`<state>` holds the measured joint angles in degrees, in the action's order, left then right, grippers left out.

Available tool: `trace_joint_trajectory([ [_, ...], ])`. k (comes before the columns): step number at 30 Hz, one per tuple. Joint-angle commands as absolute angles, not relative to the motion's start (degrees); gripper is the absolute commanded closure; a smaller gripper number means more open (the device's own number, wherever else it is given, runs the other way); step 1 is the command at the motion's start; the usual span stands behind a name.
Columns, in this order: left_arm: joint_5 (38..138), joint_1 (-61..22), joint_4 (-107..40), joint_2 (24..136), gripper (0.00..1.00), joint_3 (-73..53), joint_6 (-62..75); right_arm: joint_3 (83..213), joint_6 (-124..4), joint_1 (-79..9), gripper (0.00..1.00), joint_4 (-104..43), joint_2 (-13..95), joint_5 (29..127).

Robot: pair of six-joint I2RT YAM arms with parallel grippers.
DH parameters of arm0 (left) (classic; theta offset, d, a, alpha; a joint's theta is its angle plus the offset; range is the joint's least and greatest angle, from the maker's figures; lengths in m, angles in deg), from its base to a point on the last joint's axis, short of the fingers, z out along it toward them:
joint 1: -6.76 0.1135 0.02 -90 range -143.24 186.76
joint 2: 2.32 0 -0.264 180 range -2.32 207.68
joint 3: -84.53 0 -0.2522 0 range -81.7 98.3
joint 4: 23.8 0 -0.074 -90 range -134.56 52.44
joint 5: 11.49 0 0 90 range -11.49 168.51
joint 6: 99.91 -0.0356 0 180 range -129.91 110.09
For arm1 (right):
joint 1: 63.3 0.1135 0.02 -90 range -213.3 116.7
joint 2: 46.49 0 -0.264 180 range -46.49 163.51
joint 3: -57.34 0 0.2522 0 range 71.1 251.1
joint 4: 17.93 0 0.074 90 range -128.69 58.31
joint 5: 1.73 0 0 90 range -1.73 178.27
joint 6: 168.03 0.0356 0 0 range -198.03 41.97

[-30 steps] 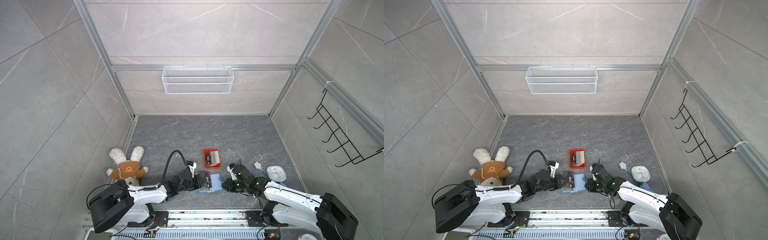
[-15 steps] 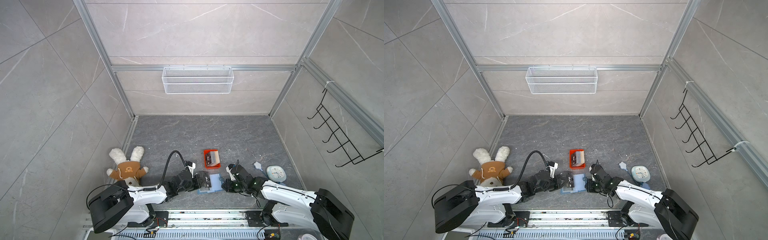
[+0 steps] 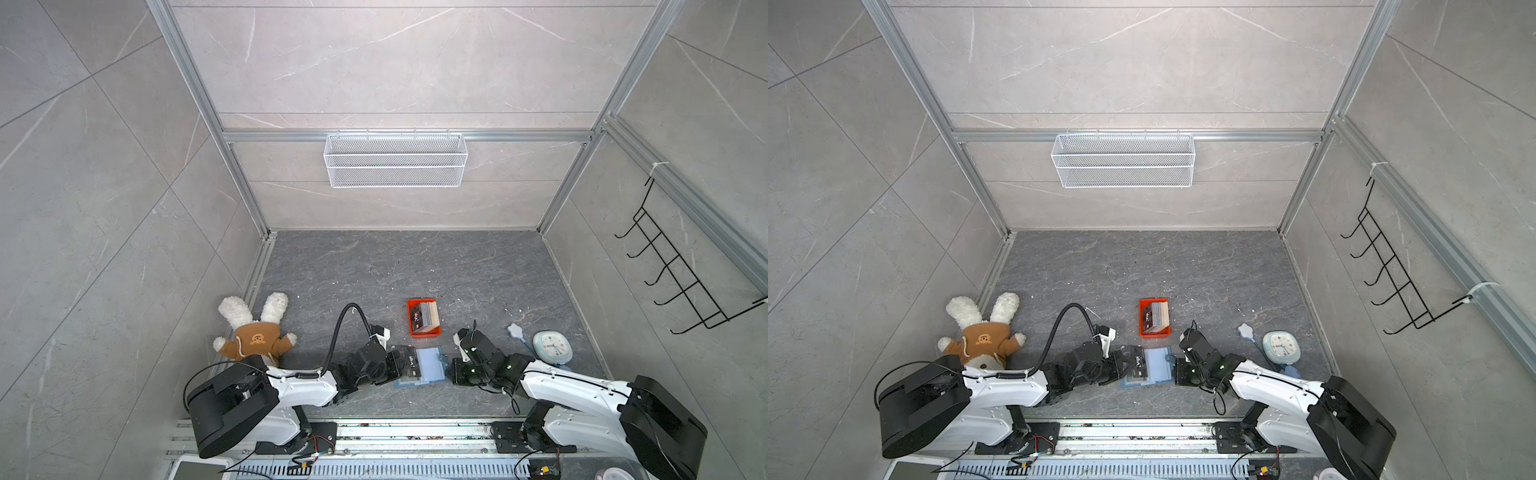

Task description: Put the credit cards into the card holder

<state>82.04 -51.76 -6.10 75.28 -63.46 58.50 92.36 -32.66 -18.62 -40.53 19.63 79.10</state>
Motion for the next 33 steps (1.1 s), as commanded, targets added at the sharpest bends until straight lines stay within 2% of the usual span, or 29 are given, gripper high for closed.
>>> trace_joint_trajectory([
  [1, 81.75, -52.04, -1.63, 76.89, 1.00, -64.04, 59.85, 92.61, -32.76, -18.10, 0.84, -41.82, 20.38, 80.28],
  [33, 86.57, -51.95, 1.79, 83.08, 1.00, -64.41, 61.70, 92.53, -32.49, -17.32, 0.85, -40.44, 22.98, 80.62],
])
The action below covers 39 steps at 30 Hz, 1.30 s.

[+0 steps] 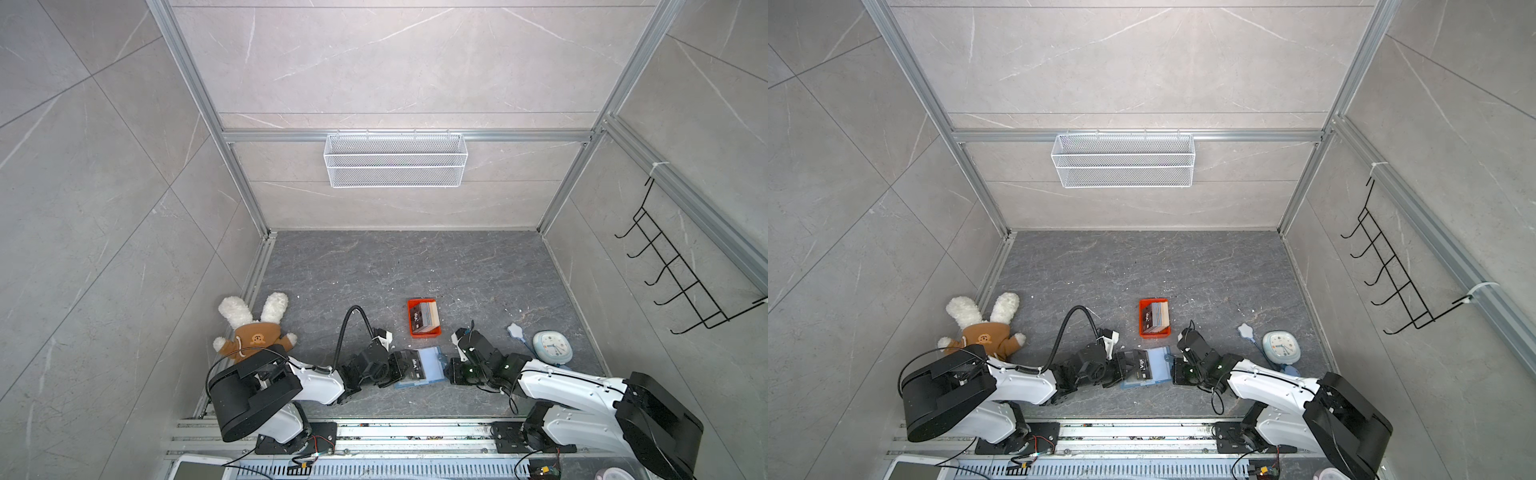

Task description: Put the credit cards into the card holder

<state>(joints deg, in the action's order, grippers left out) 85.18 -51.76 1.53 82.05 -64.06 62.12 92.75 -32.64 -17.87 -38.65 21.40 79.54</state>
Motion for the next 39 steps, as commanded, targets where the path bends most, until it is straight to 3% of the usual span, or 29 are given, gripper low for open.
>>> trace_joint_trajectory([
  [1, 86.76, -51.95, 1.90, 83.27, 1.00, -64.32, 61.66, 92.54, -32.50, -17.23, 0.85, -40.39, 22.99, 80.63],
  [15, 86.53, -51.86, -3.01, 84.46, 1.00, -61.68, 61.63, 92.55, -32.29, -16.79, 0.86, -40.48, 22.58, 80.67],
  [39, 85.26, -49.31, -34.45, 78.32, 0.78, -52.27, 54.14, 92.12, -30.18, -15.40, 0.86, -37.19, 20.67, 79.02],
])
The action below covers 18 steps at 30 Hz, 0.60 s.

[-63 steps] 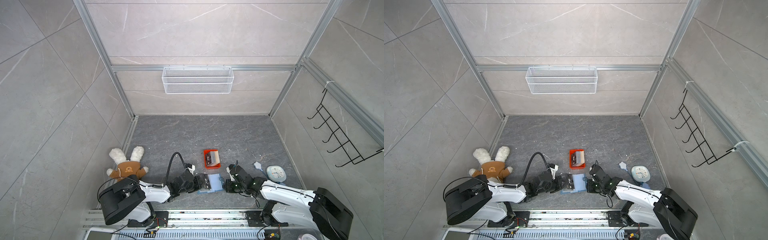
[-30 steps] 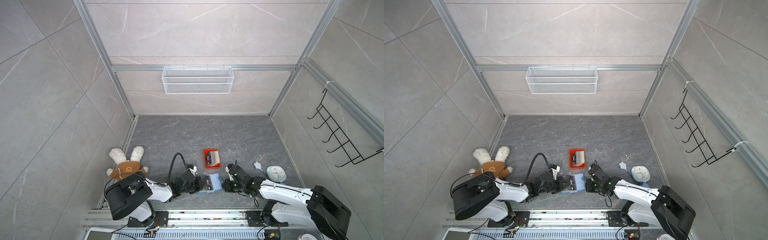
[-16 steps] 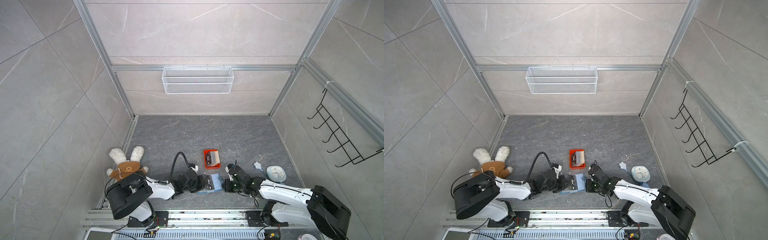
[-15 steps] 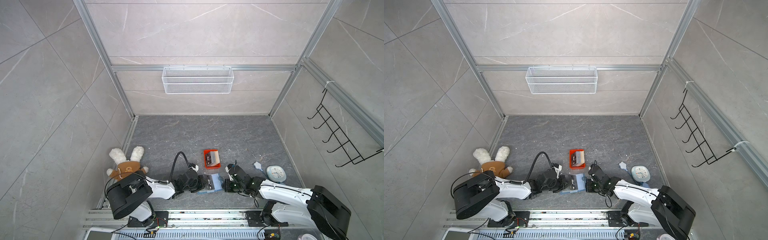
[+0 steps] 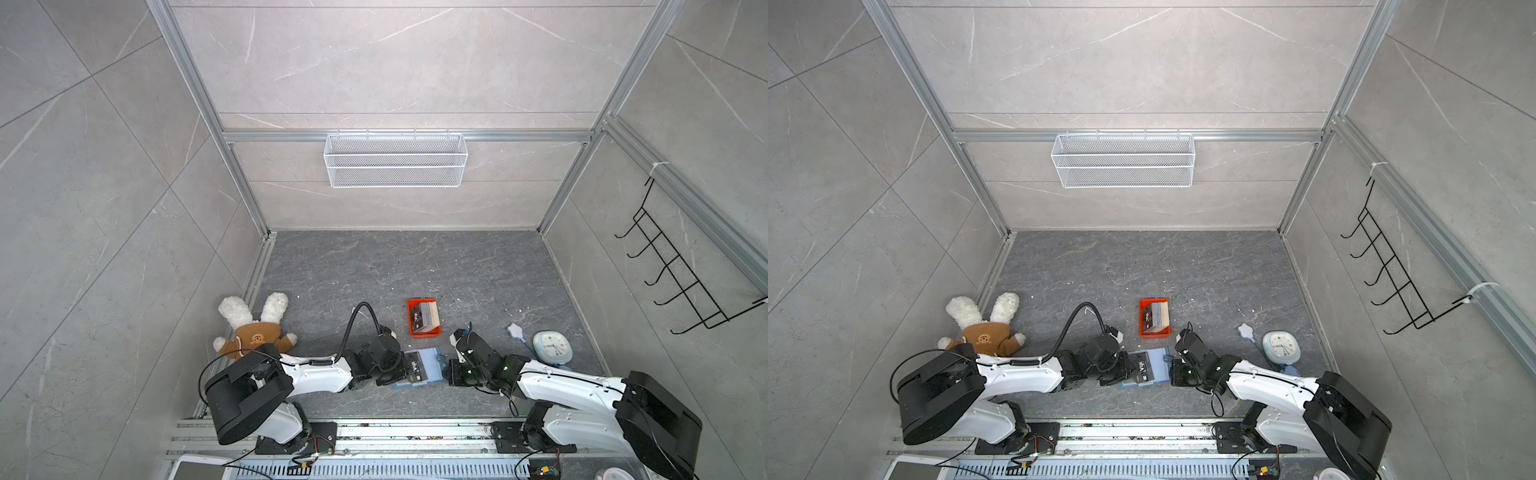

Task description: Put the credit cards into the card holder

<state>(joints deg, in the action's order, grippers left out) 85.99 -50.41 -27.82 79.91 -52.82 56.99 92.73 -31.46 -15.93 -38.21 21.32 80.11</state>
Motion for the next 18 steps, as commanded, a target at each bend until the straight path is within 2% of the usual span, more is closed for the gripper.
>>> trace_joint_trajectory([
  [1, 85.27, -48.93, -35.09, 77.66, 0.78, -52.27, 53.62, 91.83, -29.97, -15.40, 0.86, -36.19, 20.66, 78.34],
  [5, 86.36, -47.57, -37.62, 75.26, 0.77, -51.48, 50.83, 91.38, -29.43, -15.30, 0.85, -34.27, 20.63, 76.88],
  [11, 86.84, -46.94, -36.17, 71.76, 0.77, -52.48, 48.48, 92.00, -28.26, -15.31, 0.82, -39.01, 18.48, 83.00],
  [18, 86.71, -46.85, -33.64, 69.42, 0.76, -53.39, 45.24, 92.46, -28.46, -15.29, 0.80, -40.24, 15.99, 84.32],
])
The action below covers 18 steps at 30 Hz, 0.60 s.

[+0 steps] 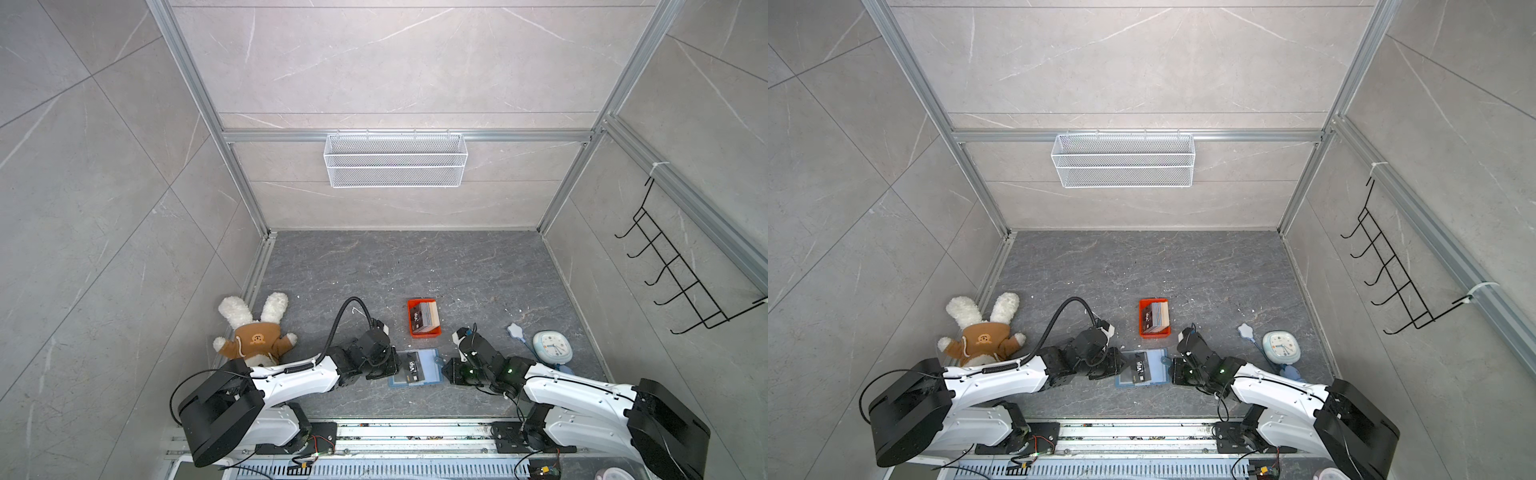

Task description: Put the credit cards into the card holder

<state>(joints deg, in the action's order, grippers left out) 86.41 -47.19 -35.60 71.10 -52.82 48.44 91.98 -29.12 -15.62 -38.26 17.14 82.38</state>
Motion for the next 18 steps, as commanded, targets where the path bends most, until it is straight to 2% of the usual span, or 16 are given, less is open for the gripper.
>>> trace_joint_trajectory([
  [1, 86.47, -46.77, -33.39, 69.07, 0.76, -53.54, 44.78, 92.45, -28.61, -15.30, 0.80, -40.13, 15.83, 84.32],
  [18, 85.52, -46.76, -32.35, 67.07, 0.76, -56.93, 46.56, 92.98, -30.04, -15.31, 0.79, -39.82, 15.89, 84.49],
])
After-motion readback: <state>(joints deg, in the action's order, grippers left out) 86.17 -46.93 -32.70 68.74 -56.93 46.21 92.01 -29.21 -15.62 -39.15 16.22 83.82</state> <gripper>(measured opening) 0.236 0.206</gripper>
